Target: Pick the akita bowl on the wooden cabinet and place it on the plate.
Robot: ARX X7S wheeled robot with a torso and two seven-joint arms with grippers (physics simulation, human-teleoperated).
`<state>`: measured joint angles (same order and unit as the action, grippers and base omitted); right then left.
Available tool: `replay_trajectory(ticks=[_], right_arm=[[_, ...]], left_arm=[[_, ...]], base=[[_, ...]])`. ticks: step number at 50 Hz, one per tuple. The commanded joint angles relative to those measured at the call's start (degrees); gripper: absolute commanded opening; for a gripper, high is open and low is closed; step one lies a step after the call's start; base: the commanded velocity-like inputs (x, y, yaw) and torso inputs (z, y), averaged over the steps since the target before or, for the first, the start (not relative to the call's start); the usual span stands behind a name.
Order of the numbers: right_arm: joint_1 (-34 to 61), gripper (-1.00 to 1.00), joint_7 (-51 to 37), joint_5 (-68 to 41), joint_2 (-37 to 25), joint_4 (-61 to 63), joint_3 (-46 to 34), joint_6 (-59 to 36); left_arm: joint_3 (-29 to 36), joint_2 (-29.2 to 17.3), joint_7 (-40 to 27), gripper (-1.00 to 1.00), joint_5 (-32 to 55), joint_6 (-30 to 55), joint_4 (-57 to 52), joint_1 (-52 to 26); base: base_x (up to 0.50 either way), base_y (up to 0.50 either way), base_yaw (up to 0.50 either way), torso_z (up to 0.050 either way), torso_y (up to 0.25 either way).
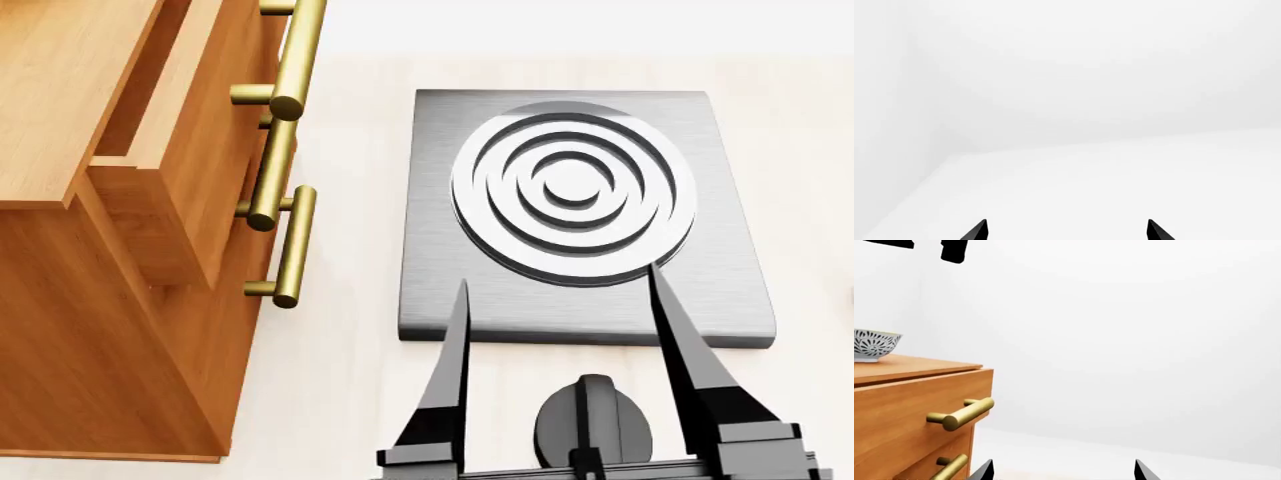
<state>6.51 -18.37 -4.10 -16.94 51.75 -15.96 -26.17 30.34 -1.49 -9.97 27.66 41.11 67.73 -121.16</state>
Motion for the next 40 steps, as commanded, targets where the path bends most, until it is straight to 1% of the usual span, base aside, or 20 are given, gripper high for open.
replay_trajectory(ticks=[1,2,3,9,12,18,22,25,31,34,36,37,38,39,40], right_arm=[[0.21,1.0,-0.28,-0.15,-0.31,-0.51,-0.28,0.09],[0.2,1.0,-0.26,-0.3,-0.36,-0.48,-0.18,0.13],[0.23,1.0,-0.3,-0.41,-0.37,-0.5,-0.06,0.13],[0.32,1.0,-0.27,-0.6,-0.41,-0.71,-0.57,0.41],[0.36,1.0,-0.35,-0.81,-0.47,-0.38,-0.5,0.35],[0.46,1.0,-0.41,-0.76,-0.54,-0.93,-1.01,0.69],[0.45,1.0,-0.46,-1.08,-0.59,-1.07,-0.93,0.87],[0.47,1.0,-0.44,-1.22,-0.64,-1.27,-1.05,1.05],[0.39,1.0,-0.57,-1.4,-0.78,-1.25,-1.18,1.18],[0.36,1.0,-0.6,-1.61,-0.82,-1.38,-1.16,1.39],[0.41,1.0,-0.65,-1.56,-0.86,-1.42,-1.33,1.35],[0.36,1.0,-0.63,-1.67,-0.87,-1.4,-1.35,1.47],[0.35,1.0,-0.65,-1.66,-0.91,-1.41,-1.39,1.52],[0.36,1.0,-0.7,-1.67,-0.9,-1.4,-1.46,1.44],[0.36,1.0,-0.76,-1.6,-0.95,-1.27,-1.53,1.36]], left_arm=[[-4.02,1.43,2.57,1.0,-7.34,0.45,7.25,-1.94],[-4.3,1.44,2.74,1.0,-8.36,0.86,7.25,-1.81],[-6.84,1.18,2.27,1.0,-9.55,1.28,7.25,-1.63],[-12.63,0.94,1.43,1.0,-18.55,3.37,7.25,-1.08],[-13.76,0.76,1.7,1.0,-21.97,4.58,7.25,-1.55],[-16.87,-0.56,1.5,1.0,-24.84,6.12,7.25,-2.46],[-17.58,-1.18,1.26,1.0,-26.1,6.95,7.25,-2.81],[-18.01,-1.61,1.47,1.0,-26.52,9.5,7.25,-3.52],[-16.66,-2.08,2.3,1.0,-27.76,12.09,7.25,-5.12],[-16.08,-2.57,2.22,1.0,-28.0,15.09,7.25,-6.55],[-15.12,-2.48,3.43,1.0,-28.18,16.51,7.25,-6.79],[-13.49,-2.27,5.79,1.0,-28.57,20.23,7.25,-6.88],[-13.83,-2.39,5.93,1.0,-28.11,20.42,7.25,-6.96],[-14.26,-2.51,6.29,1.0,-27.67,22.3,7.25,-7.22],[-13.48,-2.41,7.03,1.0,-27.96,22.09,7.25,-7.33]], base=[[0.0,0.0,0.0,0.0,0.0],[0.0,0.0,0.0,0.0,0.0],[0.0,0.0,0.0,0.0,0.0],[0.0,0.0,0.0,0.0,0.0],[0.0,0.0,0.0,0.0,0.0],[0.0,0.0,0.0,0.0,0.0],[0.0,0.0,0.0,0.0,0.0],[0.0,0.0,0.0,0.0,0.0],[0.0,0.0,0.0,0.0,0.0],[0.0,0.0,0.0,0.0,0.0],[0.0,0.0,0.0,0.0,0.0],[0.0,0.0,0.0,0.0,0.0],[0.0,0.0,0.0,0.0,0.0],[0.0,0.0,0.0,0.0,0.0],[0.0,0.0,0.0,0.0,0.0]])
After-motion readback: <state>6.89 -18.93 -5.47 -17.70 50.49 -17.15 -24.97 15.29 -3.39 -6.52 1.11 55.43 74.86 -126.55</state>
